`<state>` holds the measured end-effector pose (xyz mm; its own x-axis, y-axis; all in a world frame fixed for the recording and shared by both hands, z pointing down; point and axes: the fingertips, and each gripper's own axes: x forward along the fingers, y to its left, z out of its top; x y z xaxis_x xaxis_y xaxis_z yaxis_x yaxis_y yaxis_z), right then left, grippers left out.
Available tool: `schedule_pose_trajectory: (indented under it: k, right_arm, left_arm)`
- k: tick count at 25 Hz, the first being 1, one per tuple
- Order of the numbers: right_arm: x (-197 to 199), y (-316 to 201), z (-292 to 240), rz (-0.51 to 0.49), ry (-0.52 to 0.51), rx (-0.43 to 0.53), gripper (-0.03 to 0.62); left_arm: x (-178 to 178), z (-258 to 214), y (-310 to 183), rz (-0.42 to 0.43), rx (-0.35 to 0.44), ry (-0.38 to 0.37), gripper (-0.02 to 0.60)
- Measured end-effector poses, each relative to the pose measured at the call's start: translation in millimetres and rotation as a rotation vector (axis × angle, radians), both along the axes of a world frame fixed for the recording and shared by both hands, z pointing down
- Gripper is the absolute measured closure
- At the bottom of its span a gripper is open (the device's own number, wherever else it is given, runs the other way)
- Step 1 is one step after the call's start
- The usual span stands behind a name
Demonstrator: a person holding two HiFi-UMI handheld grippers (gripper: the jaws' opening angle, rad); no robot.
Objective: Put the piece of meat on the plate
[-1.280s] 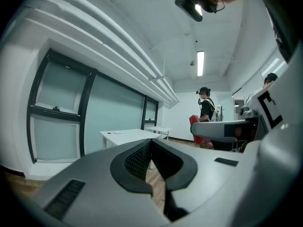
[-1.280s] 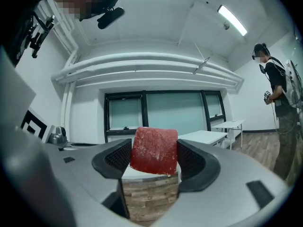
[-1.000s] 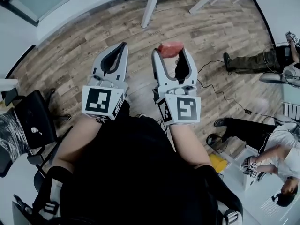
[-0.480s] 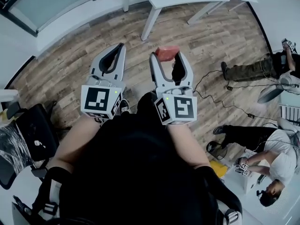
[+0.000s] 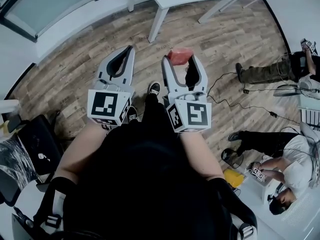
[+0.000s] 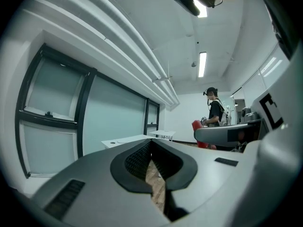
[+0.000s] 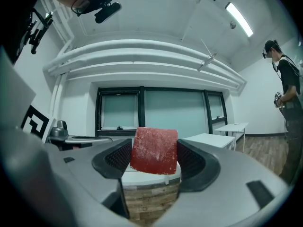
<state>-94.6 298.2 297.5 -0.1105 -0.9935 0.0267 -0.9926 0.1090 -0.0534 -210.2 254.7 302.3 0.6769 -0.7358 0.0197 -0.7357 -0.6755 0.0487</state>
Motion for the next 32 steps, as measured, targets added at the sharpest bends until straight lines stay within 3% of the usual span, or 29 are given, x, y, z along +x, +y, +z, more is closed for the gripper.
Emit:
schedule_pose_trajectory:
  k: [14,32]
  right_arm:
    - [39,-66,8,-0.019,-0.04,-0.008,0.293]
    - [153,-174,1,-0.078,-0.041,0.004,0.293]
  left_arm:
    - [39,-4,-61,-0.028,0.008,-0.037,0.578]
    - [145,-9,-162,-0.101,0.033,-0.084,0.578]
